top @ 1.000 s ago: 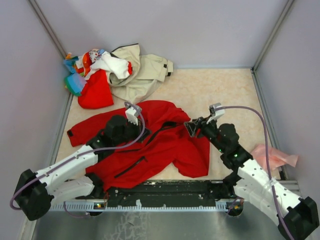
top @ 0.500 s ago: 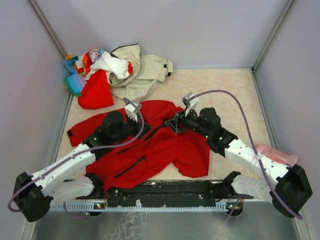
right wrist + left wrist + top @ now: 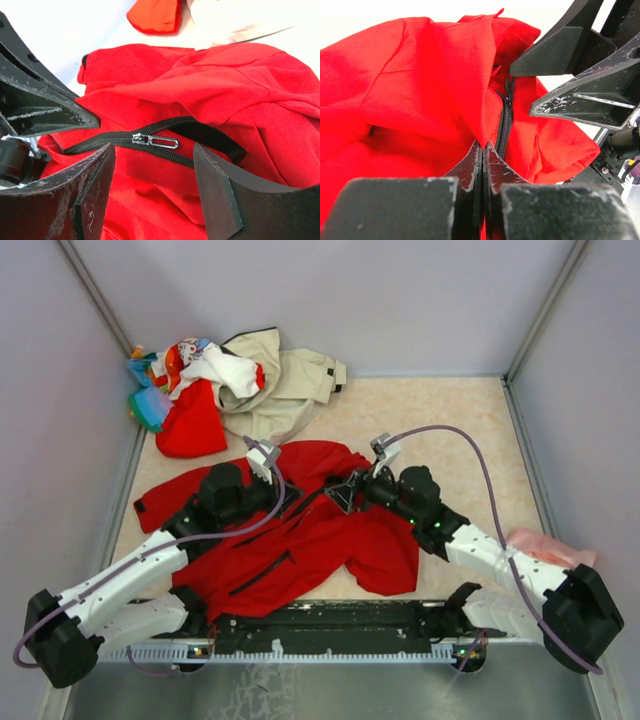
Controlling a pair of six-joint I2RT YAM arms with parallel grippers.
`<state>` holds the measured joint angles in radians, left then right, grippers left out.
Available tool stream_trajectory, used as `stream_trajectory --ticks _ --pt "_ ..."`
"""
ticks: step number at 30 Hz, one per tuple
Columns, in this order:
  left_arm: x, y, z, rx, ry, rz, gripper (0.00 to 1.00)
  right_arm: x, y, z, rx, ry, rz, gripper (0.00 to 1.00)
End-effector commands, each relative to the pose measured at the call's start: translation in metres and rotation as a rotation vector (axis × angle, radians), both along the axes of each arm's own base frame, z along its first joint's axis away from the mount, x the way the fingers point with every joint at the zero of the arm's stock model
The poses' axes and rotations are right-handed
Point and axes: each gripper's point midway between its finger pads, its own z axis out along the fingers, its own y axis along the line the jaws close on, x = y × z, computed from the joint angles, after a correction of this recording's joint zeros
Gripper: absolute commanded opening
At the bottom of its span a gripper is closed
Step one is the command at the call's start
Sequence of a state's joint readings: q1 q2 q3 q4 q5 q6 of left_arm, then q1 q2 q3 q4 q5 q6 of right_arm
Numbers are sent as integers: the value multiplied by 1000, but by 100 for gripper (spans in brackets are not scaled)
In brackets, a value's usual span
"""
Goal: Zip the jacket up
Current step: Zip the zipper on the jacket.
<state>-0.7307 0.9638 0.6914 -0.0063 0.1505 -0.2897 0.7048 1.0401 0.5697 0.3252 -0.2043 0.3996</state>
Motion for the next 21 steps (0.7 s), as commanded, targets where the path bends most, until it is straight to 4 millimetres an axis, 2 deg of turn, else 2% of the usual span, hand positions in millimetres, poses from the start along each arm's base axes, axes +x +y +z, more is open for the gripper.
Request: stream_trajectory --ticks 1,4,16,21 --pt "-1 -5 28 -70 -89 -29 0 7 9 30 163 -2 -2 64" --pt "-2 -4 29 -77 -93 -28 0 9 9 34 197 25 4 65" --pt "-3 -2 30 -92 -101 -22 0 5 14 18 211 107 31 64" --pt "-3 -3 30 -103 -98 -20 0 4 17 15 223 127 43 59"
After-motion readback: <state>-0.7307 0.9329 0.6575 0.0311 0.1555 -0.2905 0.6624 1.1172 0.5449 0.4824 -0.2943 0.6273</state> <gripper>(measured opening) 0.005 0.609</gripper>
